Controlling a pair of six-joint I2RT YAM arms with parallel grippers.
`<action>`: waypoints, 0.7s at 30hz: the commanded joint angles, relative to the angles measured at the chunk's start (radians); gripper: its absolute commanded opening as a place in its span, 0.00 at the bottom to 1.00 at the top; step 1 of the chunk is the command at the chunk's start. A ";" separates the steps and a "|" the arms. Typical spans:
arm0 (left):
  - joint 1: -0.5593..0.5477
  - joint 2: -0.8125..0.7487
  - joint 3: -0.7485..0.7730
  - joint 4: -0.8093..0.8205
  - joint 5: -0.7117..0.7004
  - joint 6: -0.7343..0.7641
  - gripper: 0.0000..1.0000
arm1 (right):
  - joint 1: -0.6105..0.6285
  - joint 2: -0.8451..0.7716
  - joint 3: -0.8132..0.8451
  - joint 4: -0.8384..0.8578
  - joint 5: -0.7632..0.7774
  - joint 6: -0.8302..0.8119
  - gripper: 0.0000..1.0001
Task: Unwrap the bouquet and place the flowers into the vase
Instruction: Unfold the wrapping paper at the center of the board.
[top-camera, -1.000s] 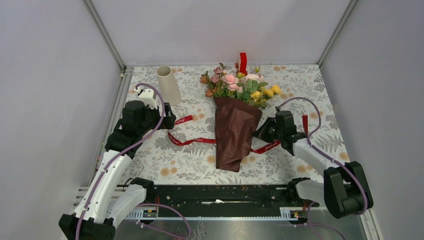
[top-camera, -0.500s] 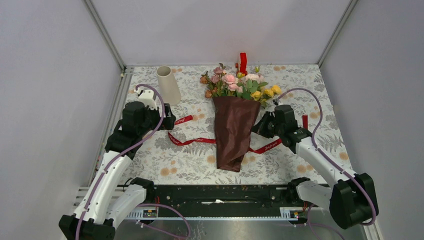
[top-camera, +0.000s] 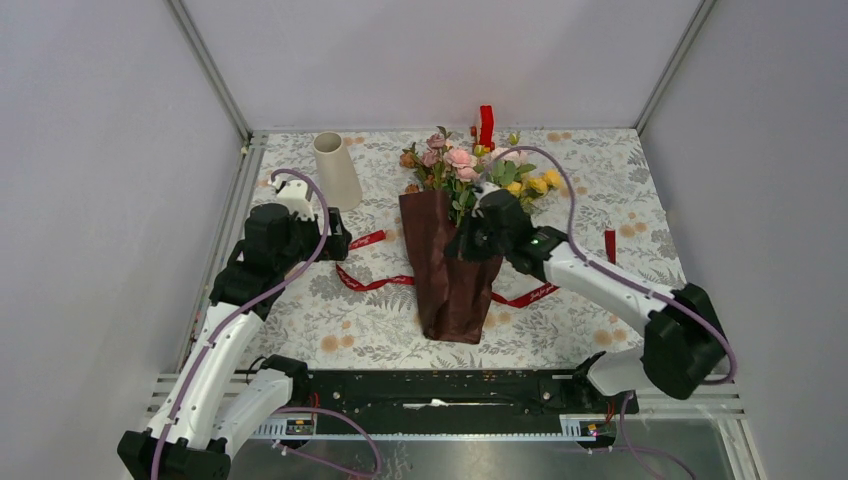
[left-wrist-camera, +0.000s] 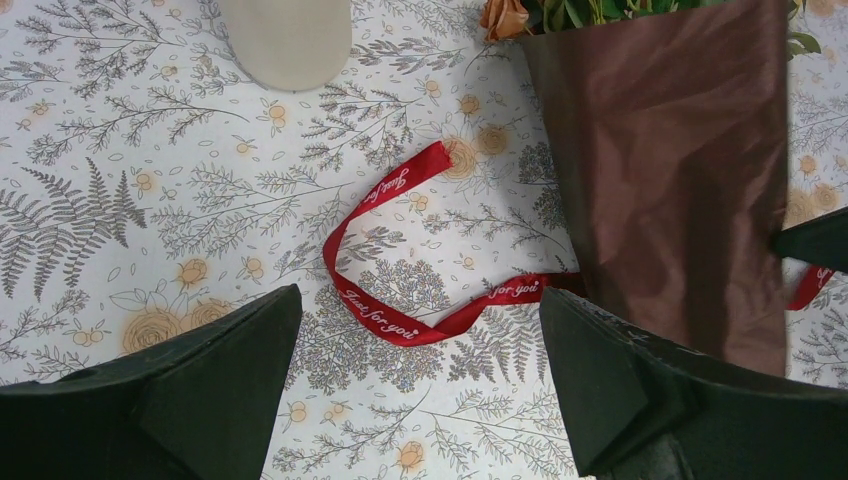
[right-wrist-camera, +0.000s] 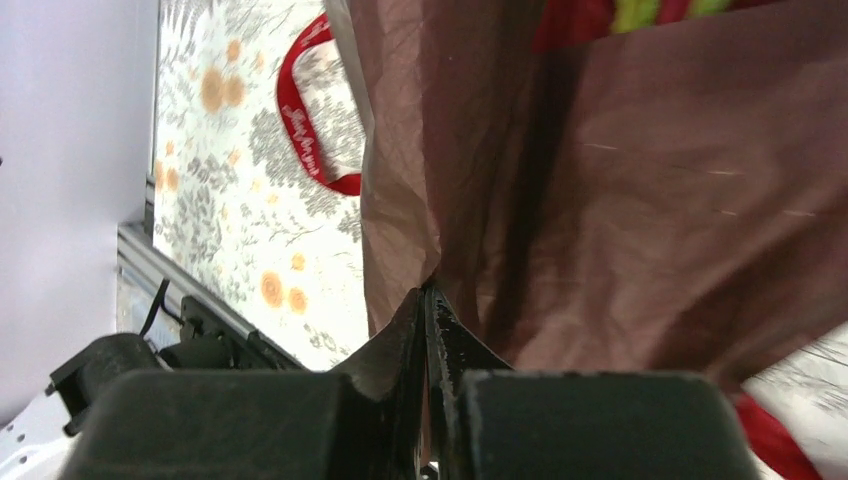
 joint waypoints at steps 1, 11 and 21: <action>0.003 -0.019 -0.002 0.033 -0.007 0.000 0.98 | 0.103 0.101 0.132 0.035 0.039 -0.009 0.02; 0.003 -0.034 -0.009 0.040 -0.013 -0.001 0.98 | 0.187 0.146 0.248 -0.012 0.030 -0.046 0.26; 0.003 -0.058 -0.023 0.081 0.101 0.008 0.97 | 0.185 -0.074 0.173 -0.145 0.195 -0.105 0.57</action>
